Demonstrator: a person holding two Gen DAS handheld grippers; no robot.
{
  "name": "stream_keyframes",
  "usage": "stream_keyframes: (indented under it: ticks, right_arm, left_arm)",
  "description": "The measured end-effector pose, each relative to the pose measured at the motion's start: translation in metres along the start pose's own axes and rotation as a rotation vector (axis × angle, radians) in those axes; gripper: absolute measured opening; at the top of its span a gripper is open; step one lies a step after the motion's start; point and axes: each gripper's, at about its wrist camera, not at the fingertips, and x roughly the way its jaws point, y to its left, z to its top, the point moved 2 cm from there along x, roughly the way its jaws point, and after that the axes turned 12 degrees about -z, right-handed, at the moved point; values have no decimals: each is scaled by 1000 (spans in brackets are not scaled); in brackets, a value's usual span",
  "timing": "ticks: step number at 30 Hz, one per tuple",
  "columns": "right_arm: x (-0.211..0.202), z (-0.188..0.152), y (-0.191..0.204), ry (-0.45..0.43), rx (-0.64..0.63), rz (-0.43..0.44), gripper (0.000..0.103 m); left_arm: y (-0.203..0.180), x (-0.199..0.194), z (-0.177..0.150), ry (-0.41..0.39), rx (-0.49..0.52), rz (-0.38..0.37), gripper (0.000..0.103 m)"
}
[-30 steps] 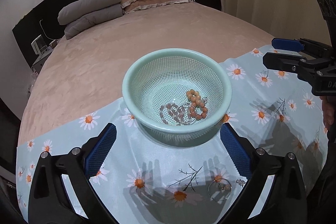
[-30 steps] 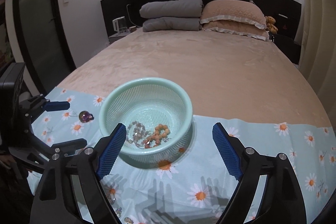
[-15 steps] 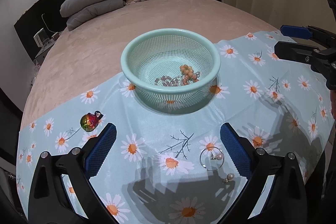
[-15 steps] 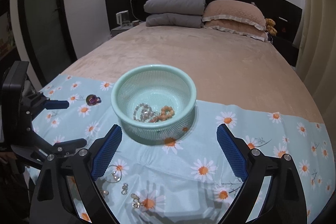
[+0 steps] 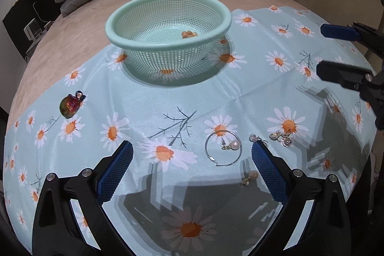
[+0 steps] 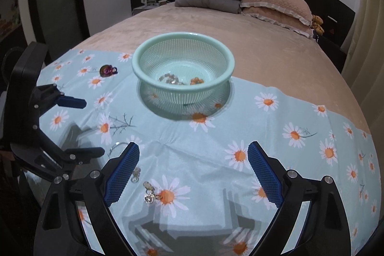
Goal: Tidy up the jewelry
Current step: 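Move both tools back toward the remaining earrings on the sheet, then grasp a silver hoop with left tool while right tool grasps a gold charm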
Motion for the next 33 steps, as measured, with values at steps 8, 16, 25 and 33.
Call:
stream_keyframes:
  ticks: [8,16,25,33]
  right_arm:
    - [19,-56,13,55,-28,47,87]
    - [34,-75,41,45,-99,95,72]
    - [45,-78,53,36,-87,147,19]
    - [38,-78,55,45,-111,158,15]
  left_arm:
    - [-14,33,-13,65,38,-32,97]
    - [-11,53,-13,104,40,-43,97]
    - [-16,60,-10,50,49,-57,81]
    - [-19,52,-9,47,44,-85,45]
